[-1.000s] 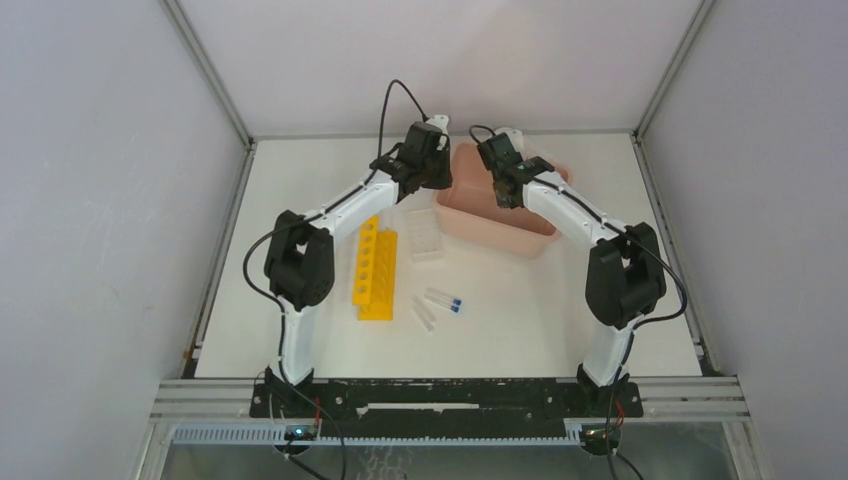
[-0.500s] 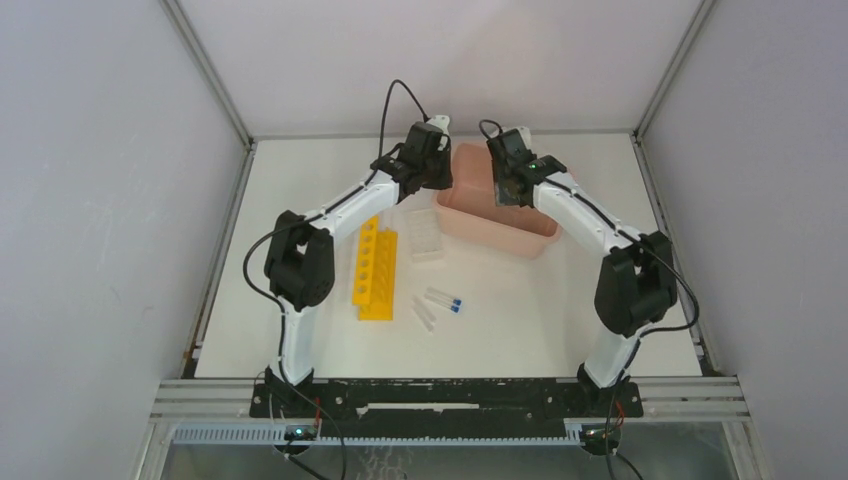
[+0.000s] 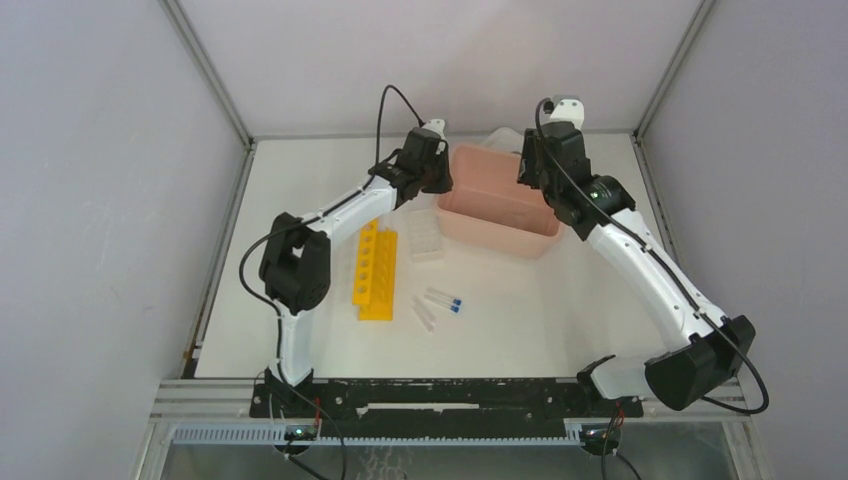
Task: Organize the chemistry lab equipment
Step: Move the storage box lid to the center of the board.
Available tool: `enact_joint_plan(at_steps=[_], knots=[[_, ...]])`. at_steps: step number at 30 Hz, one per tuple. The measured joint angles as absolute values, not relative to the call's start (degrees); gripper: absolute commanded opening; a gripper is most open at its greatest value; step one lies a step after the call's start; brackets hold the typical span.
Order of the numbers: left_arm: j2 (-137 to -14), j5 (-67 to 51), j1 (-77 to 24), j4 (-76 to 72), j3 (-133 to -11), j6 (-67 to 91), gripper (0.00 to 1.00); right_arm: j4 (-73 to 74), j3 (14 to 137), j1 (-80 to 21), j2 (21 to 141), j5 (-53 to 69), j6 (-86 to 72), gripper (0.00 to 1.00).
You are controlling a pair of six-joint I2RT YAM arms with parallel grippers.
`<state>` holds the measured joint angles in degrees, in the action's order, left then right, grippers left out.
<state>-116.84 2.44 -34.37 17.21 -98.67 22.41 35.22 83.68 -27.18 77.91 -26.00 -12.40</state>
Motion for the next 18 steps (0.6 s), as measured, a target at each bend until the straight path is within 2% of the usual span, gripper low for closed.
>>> enact_joint_plan(at_steps=[10, 18], knots=[[-113.6, 3.7, -34.4, 14.0, -94.1, 26.6, 0.00, 32.9, 77.4, -26.9, 76.5, -29.1, -13.5, 0.54], [-109.9, 9.4, -34.3, 13.3, -92.6, 27.0, 0.00, 29.4, 72.7, -23.0, 75.5, -30.5, -16.6, 0.55]])
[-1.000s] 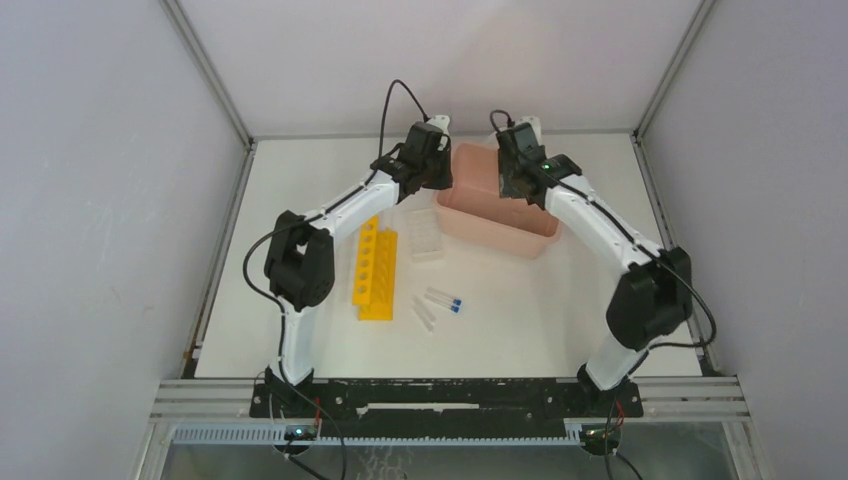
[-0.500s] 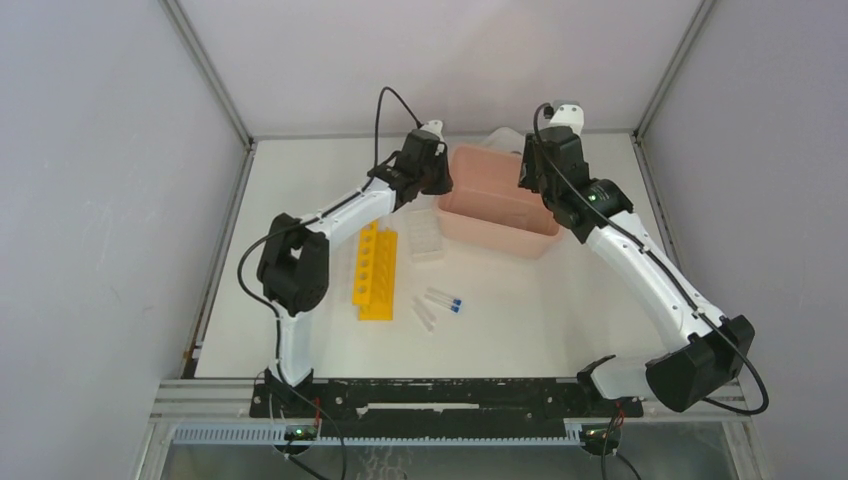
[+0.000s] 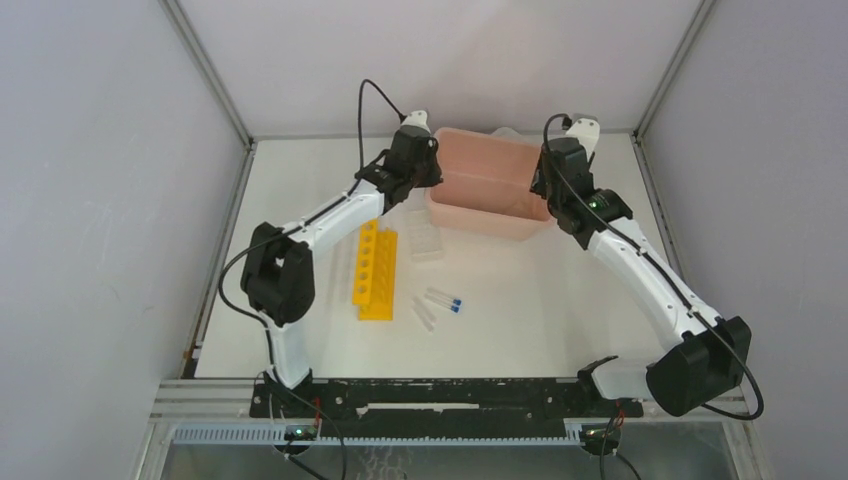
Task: Organize the chemistry lab equipment
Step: Move the storage box lid to the center of the board.
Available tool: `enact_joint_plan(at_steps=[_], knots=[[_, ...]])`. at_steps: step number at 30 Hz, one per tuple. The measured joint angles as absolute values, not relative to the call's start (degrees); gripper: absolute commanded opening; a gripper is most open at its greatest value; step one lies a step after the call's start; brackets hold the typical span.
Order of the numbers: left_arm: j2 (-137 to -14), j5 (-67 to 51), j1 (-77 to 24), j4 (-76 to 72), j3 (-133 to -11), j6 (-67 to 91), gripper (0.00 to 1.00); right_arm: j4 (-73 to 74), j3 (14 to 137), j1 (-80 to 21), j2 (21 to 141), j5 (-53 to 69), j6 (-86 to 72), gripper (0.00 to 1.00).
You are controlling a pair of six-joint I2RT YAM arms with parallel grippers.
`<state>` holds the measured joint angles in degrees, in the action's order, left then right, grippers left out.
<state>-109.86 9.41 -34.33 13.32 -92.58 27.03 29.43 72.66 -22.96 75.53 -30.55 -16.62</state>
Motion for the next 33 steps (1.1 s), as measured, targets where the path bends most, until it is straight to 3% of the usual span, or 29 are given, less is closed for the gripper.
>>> enact_joint_plan(at_steps=[17, 25, 33], knots=[[-104.3, 13.5, -30.5, 10.8, -89.2, 28.6, 0.00, 23.0, 71.2, -13.6, 74.8, -28.9, -26.2, 0.52], [-102.8, 15.6, -26.3, 10.4, -87.9, 28.7, 0.00, 21.7, 72.6, -12.0, 87.7, -25.3, -30.0, 0.51], [-102.1, 17.1, -24.0, 9.3, -87.4, 28.5, 0.00, 25.9, 85.2, -12.6, 104.6, -22.3, -32.1, 0.51]])
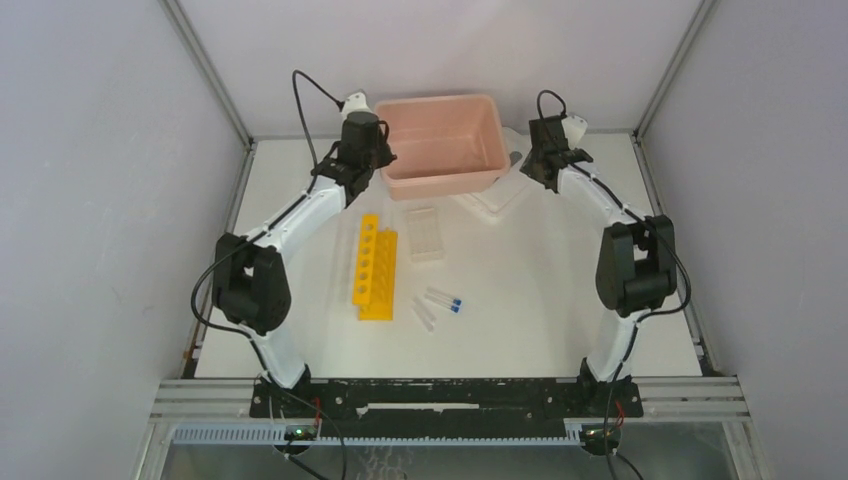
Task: Organize the chemistry lab equipment
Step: Move the storage box lid to the center of the board.
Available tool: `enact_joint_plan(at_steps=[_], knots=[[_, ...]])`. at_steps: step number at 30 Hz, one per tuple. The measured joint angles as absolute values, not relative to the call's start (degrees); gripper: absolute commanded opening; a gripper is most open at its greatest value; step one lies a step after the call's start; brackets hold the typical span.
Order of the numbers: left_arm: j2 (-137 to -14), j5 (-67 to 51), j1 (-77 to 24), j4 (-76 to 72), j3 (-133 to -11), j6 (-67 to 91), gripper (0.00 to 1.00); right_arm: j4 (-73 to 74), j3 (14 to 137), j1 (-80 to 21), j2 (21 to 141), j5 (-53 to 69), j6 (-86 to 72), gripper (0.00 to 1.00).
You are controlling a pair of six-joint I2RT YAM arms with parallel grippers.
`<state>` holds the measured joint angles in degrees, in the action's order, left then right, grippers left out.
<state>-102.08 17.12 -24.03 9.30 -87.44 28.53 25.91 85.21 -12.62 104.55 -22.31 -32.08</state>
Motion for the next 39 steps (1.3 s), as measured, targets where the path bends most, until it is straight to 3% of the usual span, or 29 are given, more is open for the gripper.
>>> enact_joint_plan(at_steps=[15, 39], knots=[[-100.0, 19.2, -21.9, 6.6, -83.9, 28.1, 0.00, 38.9, 104.1, -15.5, 120.9, -20.7, -38.0, 0.48], [-95.8, 22.3, -20.3, 1.0, -77.8, 28.6, 0.00, 45.8, 108.0, -15.2, 131.2, -19.3, -43.2, 0.47]])
